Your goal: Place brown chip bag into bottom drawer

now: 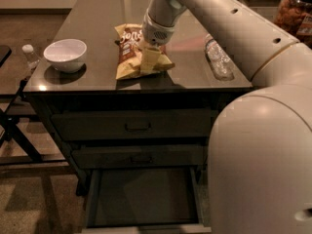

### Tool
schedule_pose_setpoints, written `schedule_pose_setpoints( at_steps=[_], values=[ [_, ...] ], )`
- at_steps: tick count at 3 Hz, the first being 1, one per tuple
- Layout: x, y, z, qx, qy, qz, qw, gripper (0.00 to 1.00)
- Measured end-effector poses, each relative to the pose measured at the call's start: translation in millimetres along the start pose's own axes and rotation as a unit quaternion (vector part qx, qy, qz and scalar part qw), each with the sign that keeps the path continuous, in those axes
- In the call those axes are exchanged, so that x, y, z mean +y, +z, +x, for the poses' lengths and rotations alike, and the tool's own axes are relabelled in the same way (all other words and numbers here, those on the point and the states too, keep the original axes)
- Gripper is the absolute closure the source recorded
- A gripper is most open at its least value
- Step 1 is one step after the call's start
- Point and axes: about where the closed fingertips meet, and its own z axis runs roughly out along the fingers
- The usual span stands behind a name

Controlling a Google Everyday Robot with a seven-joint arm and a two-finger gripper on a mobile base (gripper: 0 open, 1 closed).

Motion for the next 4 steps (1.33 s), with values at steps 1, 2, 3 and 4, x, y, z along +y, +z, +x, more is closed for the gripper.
schedule_pose_setpoints(
  at_steps=[1,2,3,4],
  values=[
    [0.0,0.1,0.0,0.000,0.000,0.000,1.0000,0.88],
    [0.0,0.1,0.0,0.000,0.000,0.000,1.0000,1.00],
    [0.0,0.1,0.0,0.000,0.000,0.000,1.0000,1.00],
    [-1.8,-8.6,-4.3,-0.017,-0.007,0.010,0.9998,1.00]
  ],
)
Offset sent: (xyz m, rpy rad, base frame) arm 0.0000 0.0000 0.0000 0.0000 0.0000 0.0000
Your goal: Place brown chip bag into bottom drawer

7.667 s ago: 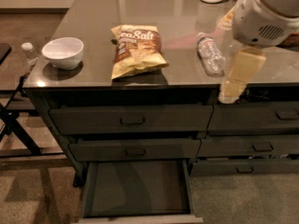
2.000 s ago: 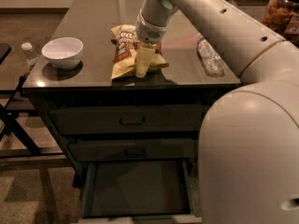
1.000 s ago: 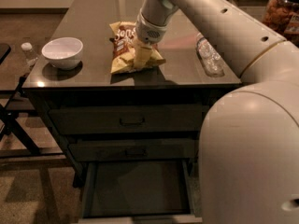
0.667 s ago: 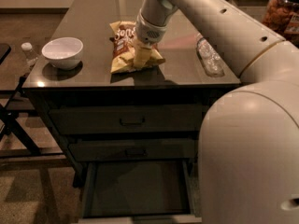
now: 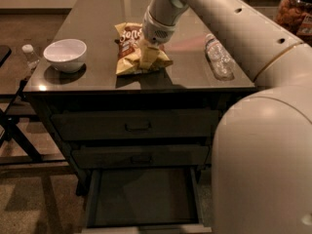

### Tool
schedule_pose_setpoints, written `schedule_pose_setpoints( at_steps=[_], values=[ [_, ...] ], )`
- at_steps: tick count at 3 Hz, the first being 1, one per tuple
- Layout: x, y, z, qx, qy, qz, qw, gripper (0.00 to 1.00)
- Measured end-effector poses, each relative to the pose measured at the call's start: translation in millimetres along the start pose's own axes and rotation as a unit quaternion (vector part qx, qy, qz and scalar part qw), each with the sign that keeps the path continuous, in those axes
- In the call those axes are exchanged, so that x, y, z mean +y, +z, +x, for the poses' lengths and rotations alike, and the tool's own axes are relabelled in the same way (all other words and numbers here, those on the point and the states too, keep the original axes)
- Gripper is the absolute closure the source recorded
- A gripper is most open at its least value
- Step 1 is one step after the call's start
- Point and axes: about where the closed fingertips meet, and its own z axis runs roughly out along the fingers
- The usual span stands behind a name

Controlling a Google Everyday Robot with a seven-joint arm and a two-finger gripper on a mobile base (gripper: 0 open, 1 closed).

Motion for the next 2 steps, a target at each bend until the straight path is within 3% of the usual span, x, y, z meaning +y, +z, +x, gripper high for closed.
schedule_pose_setpoints(
  at_steps=[1,2],
  values=[
    [7.4,-21.3,-3.0,-0.010,-0.007,0.018,0.9998,1.00],
    [47.2,-63.1,-2.9,-0.021,-0.018,0.038,0.9989,1.00]
  ],
)
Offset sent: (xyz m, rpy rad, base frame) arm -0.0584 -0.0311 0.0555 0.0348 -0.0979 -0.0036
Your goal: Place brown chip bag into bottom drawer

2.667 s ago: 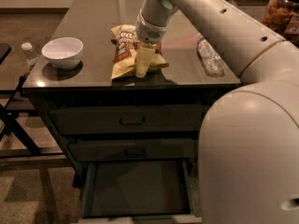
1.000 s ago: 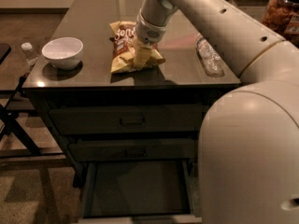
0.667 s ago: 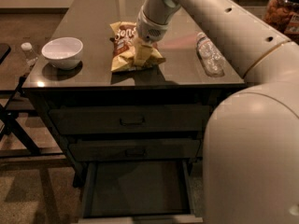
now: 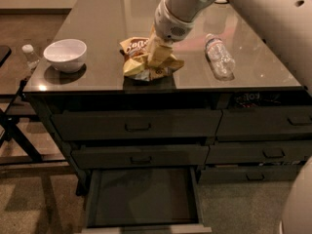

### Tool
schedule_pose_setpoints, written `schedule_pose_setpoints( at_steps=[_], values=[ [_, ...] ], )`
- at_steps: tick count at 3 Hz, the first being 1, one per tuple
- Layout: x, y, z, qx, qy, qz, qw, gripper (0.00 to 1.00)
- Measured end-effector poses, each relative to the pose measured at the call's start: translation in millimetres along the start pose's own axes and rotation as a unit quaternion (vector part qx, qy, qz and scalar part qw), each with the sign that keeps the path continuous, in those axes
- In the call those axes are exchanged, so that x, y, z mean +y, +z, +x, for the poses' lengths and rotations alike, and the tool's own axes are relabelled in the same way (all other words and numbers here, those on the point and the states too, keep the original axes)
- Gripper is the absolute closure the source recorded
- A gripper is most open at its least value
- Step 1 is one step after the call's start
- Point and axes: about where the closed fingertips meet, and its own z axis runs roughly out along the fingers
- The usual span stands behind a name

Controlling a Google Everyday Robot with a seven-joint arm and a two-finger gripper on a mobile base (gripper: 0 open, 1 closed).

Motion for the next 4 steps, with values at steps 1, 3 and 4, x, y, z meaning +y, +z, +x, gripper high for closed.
schedule_pose_setpoints(
  at_steps=[1,3,4],
  values=[
    [8.3,1.9,-3.4,-0.002,-0.005,-0.006,1.0000,1.00],
    [71.3,-3.8,-23.8,-0.024,-0.007,-0.040,0.9989,1.00],
    [112.4,-11.3,-36.1,-0.043,-0.008,-0.066,0.9969,1.00]
  ],
)
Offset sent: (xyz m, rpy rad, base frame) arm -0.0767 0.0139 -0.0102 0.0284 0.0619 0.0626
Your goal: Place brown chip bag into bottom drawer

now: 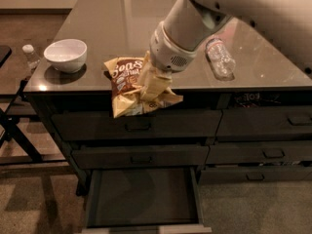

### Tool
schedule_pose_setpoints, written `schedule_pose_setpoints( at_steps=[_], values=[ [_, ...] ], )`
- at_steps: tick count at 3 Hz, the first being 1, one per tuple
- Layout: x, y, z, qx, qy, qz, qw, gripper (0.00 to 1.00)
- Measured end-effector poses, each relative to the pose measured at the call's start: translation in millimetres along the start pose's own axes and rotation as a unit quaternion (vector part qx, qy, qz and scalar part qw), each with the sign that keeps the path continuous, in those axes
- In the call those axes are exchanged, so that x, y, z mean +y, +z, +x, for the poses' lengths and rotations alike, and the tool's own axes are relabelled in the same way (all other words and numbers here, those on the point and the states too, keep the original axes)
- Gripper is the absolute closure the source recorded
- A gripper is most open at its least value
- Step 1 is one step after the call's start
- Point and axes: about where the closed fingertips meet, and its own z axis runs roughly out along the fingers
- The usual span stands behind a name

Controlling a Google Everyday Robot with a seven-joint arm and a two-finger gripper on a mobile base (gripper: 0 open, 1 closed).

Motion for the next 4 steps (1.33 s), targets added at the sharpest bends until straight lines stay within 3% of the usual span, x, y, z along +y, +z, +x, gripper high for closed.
schedule_pose_setpoints(
  at_steps=[1,2,4],
  values=[
    [0.0,0.0,0.0,0.000,0.000,0.000,1.0000,1.00],
    [18.0,-2.4,-1.4,0.005,-0.002,-0.008,1.0000,1.00],
    [94.1,-11.1,-9.9,-0.003,0.031,-0.028,0.9991,1.00]
  ],
)
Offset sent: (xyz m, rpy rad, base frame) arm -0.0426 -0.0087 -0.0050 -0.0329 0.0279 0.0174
